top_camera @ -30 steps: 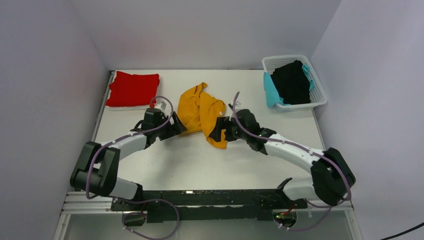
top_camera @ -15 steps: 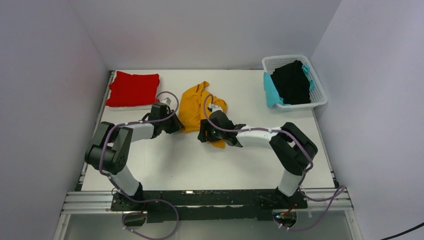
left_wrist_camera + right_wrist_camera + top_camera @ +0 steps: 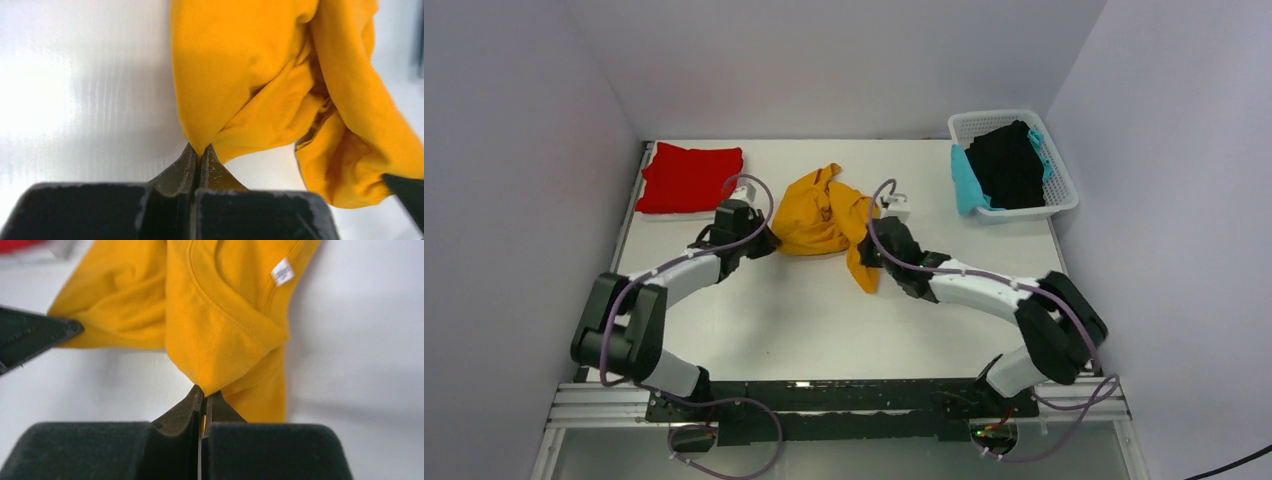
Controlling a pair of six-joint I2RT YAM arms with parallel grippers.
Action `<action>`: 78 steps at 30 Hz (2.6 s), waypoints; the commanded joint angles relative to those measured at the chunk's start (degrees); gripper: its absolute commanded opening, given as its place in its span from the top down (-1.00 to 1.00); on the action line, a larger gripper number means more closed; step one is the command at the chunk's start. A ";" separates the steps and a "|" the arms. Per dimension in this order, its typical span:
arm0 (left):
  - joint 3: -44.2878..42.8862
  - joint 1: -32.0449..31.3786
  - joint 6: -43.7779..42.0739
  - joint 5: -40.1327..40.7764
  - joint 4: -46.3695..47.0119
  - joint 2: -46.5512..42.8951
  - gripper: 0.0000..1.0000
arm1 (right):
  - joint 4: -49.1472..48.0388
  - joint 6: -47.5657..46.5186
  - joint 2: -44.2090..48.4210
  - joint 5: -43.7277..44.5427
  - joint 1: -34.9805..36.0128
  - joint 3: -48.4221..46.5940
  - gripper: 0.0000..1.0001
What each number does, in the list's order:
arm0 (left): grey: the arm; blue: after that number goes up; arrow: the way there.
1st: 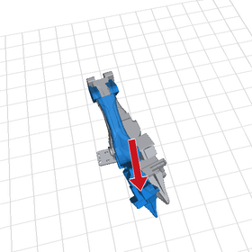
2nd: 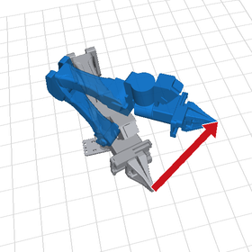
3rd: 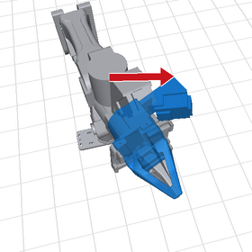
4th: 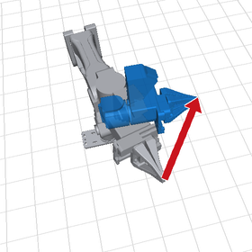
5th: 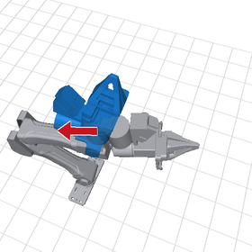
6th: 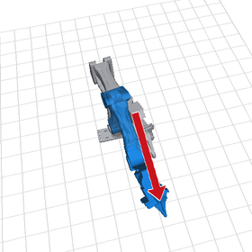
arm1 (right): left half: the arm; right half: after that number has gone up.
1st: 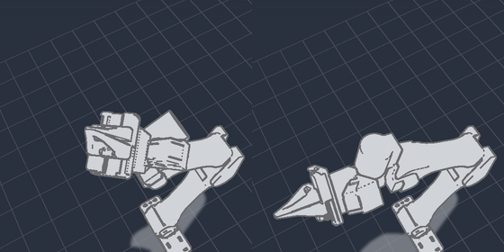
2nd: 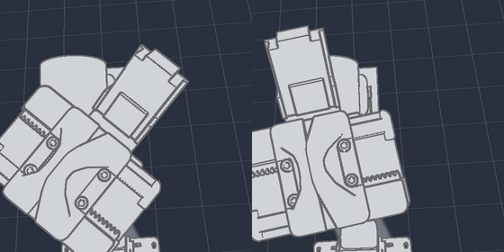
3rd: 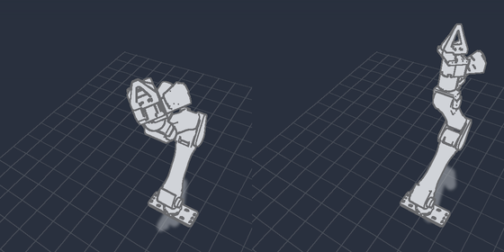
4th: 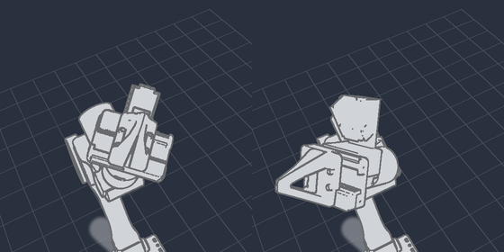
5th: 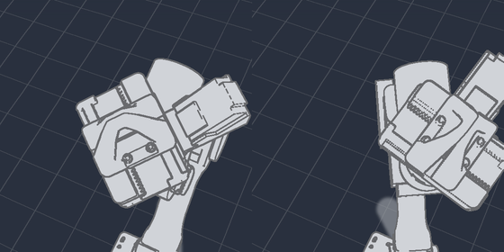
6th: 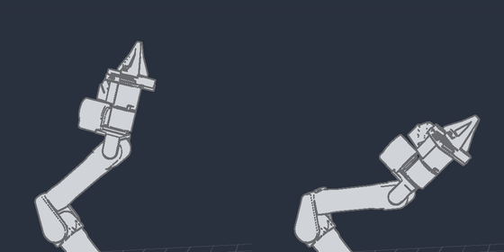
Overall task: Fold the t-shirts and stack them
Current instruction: Flatten out the tshirt
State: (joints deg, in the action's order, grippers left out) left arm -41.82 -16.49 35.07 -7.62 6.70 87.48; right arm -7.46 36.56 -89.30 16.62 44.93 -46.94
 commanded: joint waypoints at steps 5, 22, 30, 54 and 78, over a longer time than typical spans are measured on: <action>0.28 -0.16 -4.19 9.69 -6.07 -20.70 1.00 | 3.88 -5.55 22.70 -1.02 -9.81 0.87 1.00; -13.41 -0.16 -11.70 21.67 -19.94 -60.66 1.00 | 21.72 -17.04 45.25 -8.44 -12.95 -20.28 1.00; -17.83 -0.15 -14.62 22.67 -14.37 -52.14 1.00 | 19.59 -22.08 39.36 -2.87 -12.98 -24.38 1.00; -29.92 12.45 -43.09 -23.10 -31.84 -20.33 1.00 | 45.86 -20.76 28.03 -16.30 -29.34 -26.62 1.00; 5.24 -1.79 0.08 11.89 -36.19 -32.49 -0.99 | 44.13 -5.40 14.93 10.55 -32.40 -15.75 -1.00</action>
State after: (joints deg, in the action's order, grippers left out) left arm -44.25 -18.11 24.77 -5.19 -25.28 63.07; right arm 43.75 25.71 -84.01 25.21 12.78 -69.34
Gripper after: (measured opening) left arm 0.994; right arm 0.997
